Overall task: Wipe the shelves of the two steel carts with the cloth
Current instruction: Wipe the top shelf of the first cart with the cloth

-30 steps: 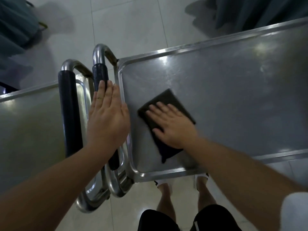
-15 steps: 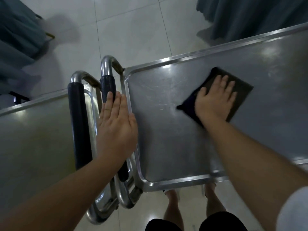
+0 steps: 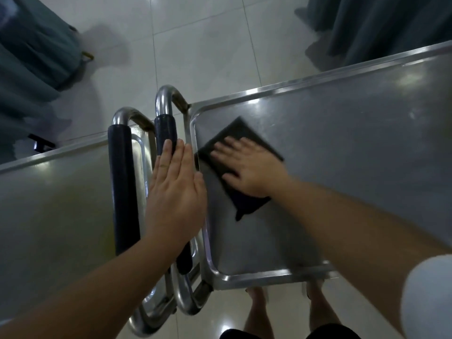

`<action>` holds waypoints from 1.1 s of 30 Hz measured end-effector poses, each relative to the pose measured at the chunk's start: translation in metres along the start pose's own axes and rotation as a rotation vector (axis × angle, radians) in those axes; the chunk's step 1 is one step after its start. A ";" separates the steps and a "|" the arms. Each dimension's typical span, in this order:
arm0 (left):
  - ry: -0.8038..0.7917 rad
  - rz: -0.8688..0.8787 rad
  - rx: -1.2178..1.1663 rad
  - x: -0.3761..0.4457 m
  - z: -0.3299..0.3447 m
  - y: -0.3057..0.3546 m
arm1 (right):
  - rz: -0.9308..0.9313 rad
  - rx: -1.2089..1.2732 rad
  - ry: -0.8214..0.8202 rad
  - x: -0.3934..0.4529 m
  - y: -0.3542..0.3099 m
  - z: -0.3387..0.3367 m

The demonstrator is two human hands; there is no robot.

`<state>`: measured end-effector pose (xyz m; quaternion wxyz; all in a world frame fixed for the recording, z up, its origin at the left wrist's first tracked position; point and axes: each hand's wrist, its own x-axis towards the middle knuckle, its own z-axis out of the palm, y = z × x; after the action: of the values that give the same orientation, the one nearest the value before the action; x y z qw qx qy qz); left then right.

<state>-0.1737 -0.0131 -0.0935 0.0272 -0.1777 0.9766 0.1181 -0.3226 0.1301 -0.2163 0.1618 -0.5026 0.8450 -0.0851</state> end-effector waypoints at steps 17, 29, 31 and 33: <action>-0.030 -0.023 0.000 0.000 -0.003 0.000 | 0.955 0.187 0.238 0.036 0.064 -0.038; -0.006 -0.005 0.017 0.001 0.003 -0.003 | -0.009 -0.026 0.021 0.074 0.030 -0.030; -0.008 0.003 0.010 0.000 0.003 -0.004 | 0.160 -0.023 0.080 0.047 0.076 -0.039; -0.002 0.012 0.006 -0.001 0.003 -0.005 | 0.432 -0.006 0.183 0.017 0.133 -0.051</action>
<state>-0.1707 -0.0162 -0.0976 0.0279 -0.1718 0.9780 0.1152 -0.4573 0.1782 -0.2124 0.0975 -0.3008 0.9443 -0.0913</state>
